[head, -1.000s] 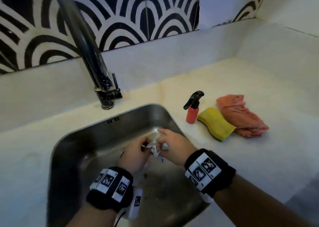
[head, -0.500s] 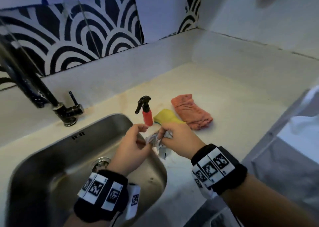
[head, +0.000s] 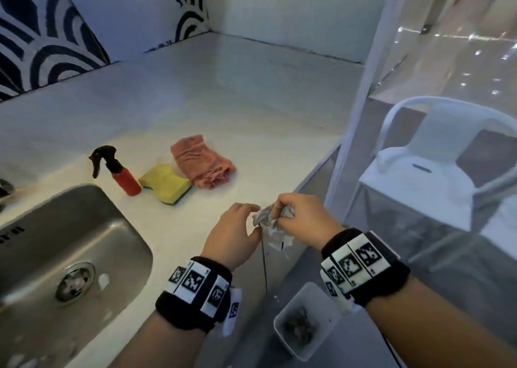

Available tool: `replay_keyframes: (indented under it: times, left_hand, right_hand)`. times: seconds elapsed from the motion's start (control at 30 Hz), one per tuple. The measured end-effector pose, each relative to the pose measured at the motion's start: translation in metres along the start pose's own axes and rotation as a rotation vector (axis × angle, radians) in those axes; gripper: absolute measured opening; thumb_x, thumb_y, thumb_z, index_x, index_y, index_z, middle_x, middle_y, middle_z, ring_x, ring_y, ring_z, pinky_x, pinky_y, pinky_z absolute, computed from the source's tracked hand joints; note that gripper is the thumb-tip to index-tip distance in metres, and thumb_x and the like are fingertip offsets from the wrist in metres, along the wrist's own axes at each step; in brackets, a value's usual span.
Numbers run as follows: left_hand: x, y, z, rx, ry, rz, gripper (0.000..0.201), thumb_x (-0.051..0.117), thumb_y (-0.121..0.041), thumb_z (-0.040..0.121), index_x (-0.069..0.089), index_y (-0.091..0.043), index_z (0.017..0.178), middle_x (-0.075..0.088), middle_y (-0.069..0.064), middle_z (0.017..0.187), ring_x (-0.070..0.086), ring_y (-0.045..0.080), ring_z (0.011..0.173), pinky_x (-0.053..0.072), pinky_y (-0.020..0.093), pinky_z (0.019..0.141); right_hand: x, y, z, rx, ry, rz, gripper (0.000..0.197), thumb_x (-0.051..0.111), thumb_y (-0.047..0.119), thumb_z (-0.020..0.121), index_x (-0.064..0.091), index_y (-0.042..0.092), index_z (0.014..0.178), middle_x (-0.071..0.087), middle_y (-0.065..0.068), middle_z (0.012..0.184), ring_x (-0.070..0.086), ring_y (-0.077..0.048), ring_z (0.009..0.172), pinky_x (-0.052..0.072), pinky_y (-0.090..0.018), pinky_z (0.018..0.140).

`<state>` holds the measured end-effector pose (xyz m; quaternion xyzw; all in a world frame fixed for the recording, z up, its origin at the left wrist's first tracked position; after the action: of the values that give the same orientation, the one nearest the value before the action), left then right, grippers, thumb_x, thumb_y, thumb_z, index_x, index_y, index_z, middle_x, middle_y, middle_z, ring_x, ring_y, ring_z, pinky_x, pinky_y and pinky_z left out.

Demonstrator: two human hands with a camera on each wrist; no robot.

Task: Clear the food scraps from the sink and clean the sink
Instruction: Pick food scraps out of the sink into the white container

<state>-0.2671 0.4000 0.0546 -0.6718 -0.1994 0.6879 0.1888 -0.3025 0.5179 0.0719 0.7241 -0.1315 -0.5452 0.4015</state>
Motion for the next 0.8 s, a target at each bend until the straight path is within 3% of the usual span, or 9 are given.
replay_keyframes:
  times: [0.07,0.13,0.23,0.4,0.53,0.7,0.8]
  left_hand:
    - [0.023,-0.016,0.006,0.008,0.02,0.052,0.043,0.055,-0.025,0.089,0.049,-0.02,0.132,0.048,0.0,0.135,0.048,0.019,0.122,0.04,0.031,0.1]
    - [0.05,-0.031,0.011,0.009,0.049,0.143,0.05,0.053,-0.026,0.089,0.043,-0.021,0.138,0.04,0.001,0.145,0.04,0.02,0.13,0.035,0.036,0.107]
    - [0.08,-0.043,0.021,-0.008,0.077,0.276,0.059,0.051,-0.022,0.089,0.03,-0.025,0.144,0.02,0.0,0.156,0.019,0.019,0.144,0.014,0.046,0.118]
    - [0.113,-0.051,0.041,0.019,0.064,0.388,0.065,0.044,-0.013,0.088,0.02,-0.023,0.147,0.0,0.003,0.16,-0.002,0.02,0.147,-0.001,0.052,0.118]
    - [0.137,-0.049,0.048,0.057,0.037,0.422,0.067,0.045,-0.019,0.087,0.018,-0.027,0.148,0.0,0.005,0.16,-0.001,0.02,0.147,-0.003,0.054,0.115]
    - [0.146,-0.044,0.051,0.071,-0.054,0.445,0.064,0.048,-0.021,0.087,0.024,-0.026,0.146,-0.005,0.006,0.16,-0.007,0.02,0.147,-0.012,0.048,0.112]
    - [0.144,-0.04,0.05,0.072,-0.112,0.437,0.066,0.048,-0.02,0.086,0.024,-0.025,0.147,-0.003,0.007,0.16,-0.006,0.021,0.147,-0.015,0.043,0.111]
  right_hand:
    - [-0.005,-0.031,-0.011,0.053,-0.001,-0.023,0.012,0.061,0.008,0.083,0.061,0.019,0.081,0.065,0.001,0.095,0.059,-0.016,0.093,0.049,-0.031,0.078]
    - [-0.008,-0.068,-0.024,0.109,-0.016,-0.048,0.011,0.062,0.014,0.084,0.054,0.022,0.086,0.064,0.0,0.095,0.06,-0.02,0.092,0.048,-0.033,0.077]
    - [-0.004,-0.121,-0.037,0.173,-0.044,-0.059,0.023,0.066,0.023,0.083,0.045,0.026,0.091,0.062,0.0,0.096,0.059,-0.021,0.089,0.045,-0.031,0.07]
    - [0.035,-0.207,-0.051,0.306,-0.038,-0.035,0.023,0.069,0.029,0.078,0.047,0.028,0.087,0.063,-0.003,0.093,0.059,-0.024,0.085,0.037,-0.027,0.067]
    - [0.083,-0.263,-0.061,0.415,0.028,-0.041,0.016,0.063,0.02,0.083,0.048,0.023,0.082,0.066,-0.008,0.091,0.062,-0.029,0.086,0.048,-0.033,0.072]
    - [0.133,-0.308,-0.064,0.499,0.103,-0.035,0.009,0.059,0.02,0.086,0.051,0.018,0.083,0.062,-0.007,0.096,0.058,-0.028,0.093,0.042,-0.029,0.076]
    - [0.158,-0.33,-0.067,0.562,0.148,-0.055,0.013,0.056,0.024,0.089,0.062,0.016,0.097,0.065,-0.006,0.105,0.06,-0.028,0.1,0.04,-0.026,0.078]
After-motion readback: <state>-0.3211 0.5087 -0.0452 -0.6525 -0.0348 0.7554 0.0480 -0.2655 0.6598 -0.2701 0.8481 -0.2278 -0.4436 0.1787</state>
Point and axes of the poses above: each hand's wrist, its own z-axis towards the middle knuckle, its own x-axis out of the palm, y = z × x, the point moved 10 cm from there along z, towards the middle knuckle
